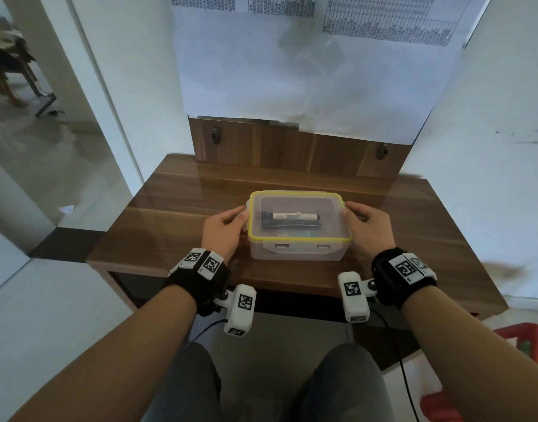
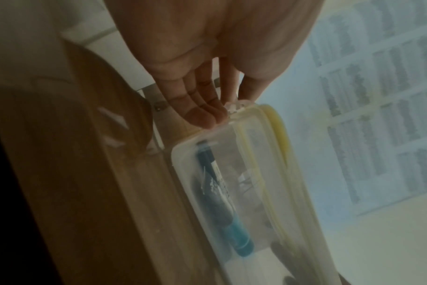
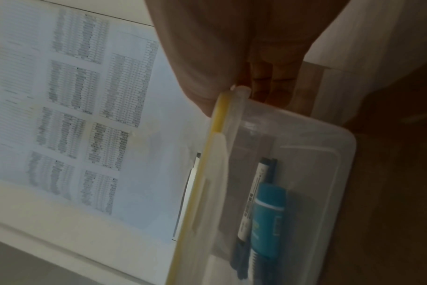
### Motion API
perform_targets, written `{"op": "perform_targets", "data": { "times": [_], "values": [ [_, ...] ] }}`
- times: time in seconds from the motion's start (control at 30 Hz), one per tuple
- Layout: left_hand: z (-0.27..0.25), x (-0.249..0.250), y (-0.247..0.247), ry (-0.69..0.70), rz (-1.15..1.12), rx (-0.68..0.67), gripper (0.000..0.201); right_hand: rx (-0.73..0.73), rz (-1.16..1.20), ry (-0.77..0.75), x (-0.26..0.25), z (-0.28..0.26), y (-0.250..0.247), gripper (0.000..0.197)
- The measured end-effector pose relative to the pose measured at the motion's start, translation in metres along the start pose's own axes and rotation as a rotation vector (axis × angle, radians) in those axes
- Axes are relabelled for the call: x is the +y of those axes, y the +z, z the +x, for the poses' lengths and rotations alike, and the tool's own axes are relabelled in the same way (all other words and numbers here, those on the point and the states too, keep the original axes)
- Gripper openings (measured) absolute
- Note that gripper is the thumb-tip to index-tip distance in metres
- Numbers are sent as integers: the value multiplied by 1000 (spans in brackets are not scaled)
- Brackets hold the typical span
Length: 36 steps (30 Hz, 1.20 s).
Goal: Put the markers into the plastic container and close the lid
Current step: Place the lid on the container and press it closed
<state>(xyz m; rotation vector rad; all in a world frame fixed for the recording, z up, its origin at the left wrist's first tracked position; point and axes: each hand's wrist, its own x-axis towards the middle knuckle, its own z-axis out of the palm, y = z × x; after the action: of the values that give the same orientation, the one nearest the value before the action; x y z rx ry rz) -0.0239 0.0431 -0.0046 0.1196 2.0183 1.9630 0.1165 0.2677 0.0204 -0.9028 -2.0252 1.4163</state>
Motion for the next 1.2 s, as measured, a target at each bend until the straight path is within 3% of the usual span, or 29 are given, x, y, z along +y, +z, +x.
{"op": "perform_targets", "data": {
  "times": [0.13, 0.27, 0.43, 0.63, 0.83, 0.97, 1.1, 1.2],
  "values": [
    [-7, 7, 5, 15, 123, 26, 27, 4, -96, -53, 0, 0, -2, 40],
    [-9, 16, 1, 176, 431, -3, 51, 5, -382, -129, -6, 0, -6, 39],
    [-9, 31, 2, 211, 642, -70, 37, 11, -477, -114, -17, -3, -4, 31],
    [-4, 28, 5, 142, 620, -76, 46, 51, -418, -48, -14, -2, 0, 28],
    [-2, 27, 14, 87, 490, -39, 26, 98, -237, 68, -10, 0, 1, 25],
    [-8, 32, 13, 83, 459, -58, 26, 106, 7, 141, -9, -1, 2, 25],
    [-9, 41, 6, 55, 444, -93, 38, 38, 79, 135, -14, -5, -3, 18],
    [-12, 36, 3, 56, 358, -37, 50, 22, 17, 96, -9, -9, -4, 23]
  ]
}}
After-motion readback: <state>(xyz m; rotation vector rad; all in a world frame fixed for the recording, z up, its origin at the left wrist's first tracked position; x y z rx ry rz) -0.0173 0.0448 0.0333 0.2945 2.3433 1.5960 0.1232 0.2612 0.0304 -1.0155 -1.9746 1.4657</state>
